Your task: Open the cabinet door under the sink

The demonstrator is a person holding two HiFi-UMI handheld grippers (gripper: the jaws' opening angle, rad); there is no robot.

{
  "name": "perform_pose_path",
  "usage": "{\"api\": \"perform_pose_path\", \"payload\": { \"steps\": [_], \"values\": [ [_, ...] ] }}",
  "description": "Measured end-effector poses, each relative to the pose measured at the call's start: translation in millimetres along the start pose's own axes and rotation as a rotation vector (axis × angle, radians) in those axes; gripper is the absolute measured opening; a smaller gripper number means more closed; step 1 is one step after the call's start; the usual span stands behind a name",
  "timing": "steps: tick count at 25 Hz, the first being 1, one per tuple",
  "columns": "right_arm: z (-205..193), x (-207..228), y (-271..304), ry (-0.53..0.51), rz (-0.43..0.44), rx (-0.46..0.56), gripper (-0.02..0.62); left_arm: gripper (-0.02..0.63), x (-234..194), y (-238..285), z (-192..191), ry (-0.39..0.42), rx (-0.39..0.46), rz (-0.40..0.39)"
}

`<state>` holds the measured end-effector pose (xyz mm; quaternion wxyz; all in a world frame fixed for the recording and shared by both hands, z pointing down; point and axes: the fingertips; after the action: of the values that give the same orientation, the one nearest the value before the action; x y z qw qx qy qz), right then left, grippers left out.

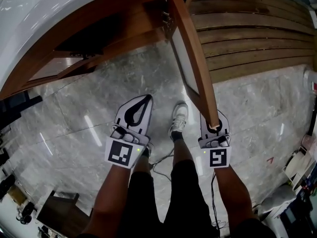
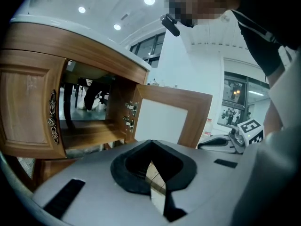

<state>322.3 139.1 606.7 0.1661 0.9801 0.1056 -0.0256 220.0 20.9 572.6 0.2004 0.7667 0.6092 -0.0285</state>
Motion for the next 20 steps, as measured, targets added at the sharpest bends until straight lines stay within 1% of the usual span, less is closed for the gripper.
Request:
{"api": "perform_pose_path", "payload": {
  "steps": [3, 7, 11, 16, 20],
  "values": [
    [2.5, -18.1, -12.7, 0.011, -0.012, -0.009, 0.034, 0.021, -5.1, -12.9, -0.5, -0.016, 0.01, 0.007],
    [12.5, -50.3, -18.7, 0.037, 0.022, -0.012, 0.025, 0.021, -17.1, -30.5, 0.2, -0.022, 0.019, 0.026],
    [26.1, -85.5, -7.5, 0.03, 0.085, -0.001, 0.025, 0.021, -37.4, -50.4, 3.8, -0.031, 0.026, 0.064],
    [46.7, -141.4, 28.9, 0.042, 0.183, 0.046, 0.023, 0.021, -71.4, -76.2, 12.2, -0.04, 0.062, 0.129],
    [67.9, -174.8, 63.4, 0.037, 0.263, 0.072, 0.024, 0.021, -92.9, -93.5, 16.0, -0.057, 0.082, 0.168]
  ]
}}
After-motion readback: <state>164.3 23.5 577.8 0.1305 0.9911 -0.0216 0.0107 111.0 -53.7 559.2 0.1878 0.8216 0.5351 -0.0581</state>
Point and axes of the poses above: the fingertips, and each gripper's own axes: y forward along the fingers, x to its right, z out of its top, and after that the axes turned 6 degrees about -z, right-handed
